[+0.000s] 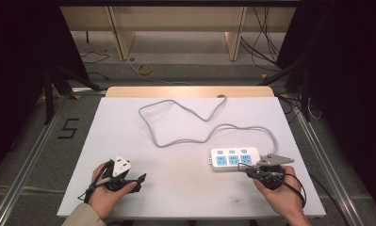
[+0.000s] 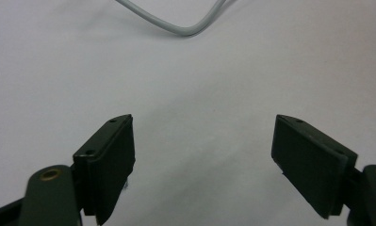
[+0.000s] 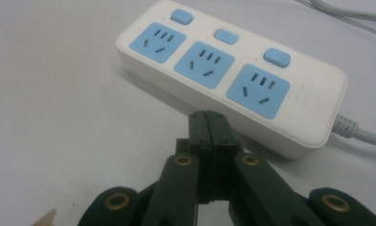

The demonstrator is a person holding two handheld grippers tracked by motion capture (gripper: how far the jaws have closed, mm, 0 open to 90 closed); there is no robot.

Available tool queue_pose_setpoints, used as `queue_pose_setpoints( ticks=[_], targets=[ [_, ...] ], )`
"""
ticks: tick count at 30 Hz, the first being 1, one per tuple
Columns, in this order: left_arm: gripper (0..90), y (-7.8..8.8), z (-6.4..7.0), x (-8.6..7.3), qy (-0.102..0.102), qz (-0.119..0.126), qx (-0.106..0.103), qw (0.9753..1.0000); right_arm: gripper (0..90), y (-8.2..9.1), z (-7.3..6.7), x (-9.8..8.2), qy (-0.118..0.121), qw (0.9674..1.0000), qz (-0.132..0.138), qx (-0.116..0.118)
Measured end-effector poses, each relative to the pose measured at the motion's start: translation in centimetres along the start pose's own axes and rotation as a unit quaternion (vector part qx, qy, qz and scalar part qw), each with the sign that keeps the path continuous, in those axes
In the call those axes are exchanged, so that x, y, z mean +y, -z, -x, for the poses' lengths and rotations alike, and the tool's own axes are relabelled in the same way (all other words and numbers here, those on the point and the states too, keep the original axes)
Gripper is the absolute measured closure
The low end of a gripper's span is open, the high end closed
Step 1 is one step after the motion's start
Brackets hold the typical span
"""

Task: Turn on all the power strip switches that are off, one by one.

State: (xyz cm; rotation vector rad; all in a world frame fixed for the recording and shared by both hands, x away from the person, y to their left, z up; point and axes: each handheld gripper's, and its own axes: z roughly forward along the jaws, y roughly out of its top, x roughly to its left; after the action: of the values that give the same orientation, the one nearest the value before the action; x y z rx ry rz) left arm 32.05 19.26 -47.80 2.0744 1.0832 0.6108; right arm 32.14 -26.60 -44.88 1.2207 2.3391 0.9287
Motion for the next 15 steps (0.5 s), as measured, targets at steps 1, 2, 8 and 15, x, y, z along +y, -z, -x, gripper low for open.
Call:
queue_pose_setpoints(
  ticks=[1,2,8,15],
  targets=[
    [22.0,0.0,0.0,0.0,0.000,0.001,0.001,1.0000,90.0,0.0,0.0,0.1,0.000,1.0000,0.000,0.000],
    [22.0,0.0,0.0,0.0,0.000,0.001,0.001,1.0000,90.0,0.0,-0.1,0.2,0.000,1.0000,0.000,0.000],
    [22.0,0.0,0.0,0.0,-0.001,0.002,0.001,1.0000,90.0,-0.1,0.1,0.6,0.000,1.0000,-0.002,-0.004],
    [22.1,0.0,0.0,0.0,-0.001,0.001,0.001,1.0000,90.0,-0.3,0.4,1.2,-0.005,0.9999,-0.006,-0.007]
  ],
)
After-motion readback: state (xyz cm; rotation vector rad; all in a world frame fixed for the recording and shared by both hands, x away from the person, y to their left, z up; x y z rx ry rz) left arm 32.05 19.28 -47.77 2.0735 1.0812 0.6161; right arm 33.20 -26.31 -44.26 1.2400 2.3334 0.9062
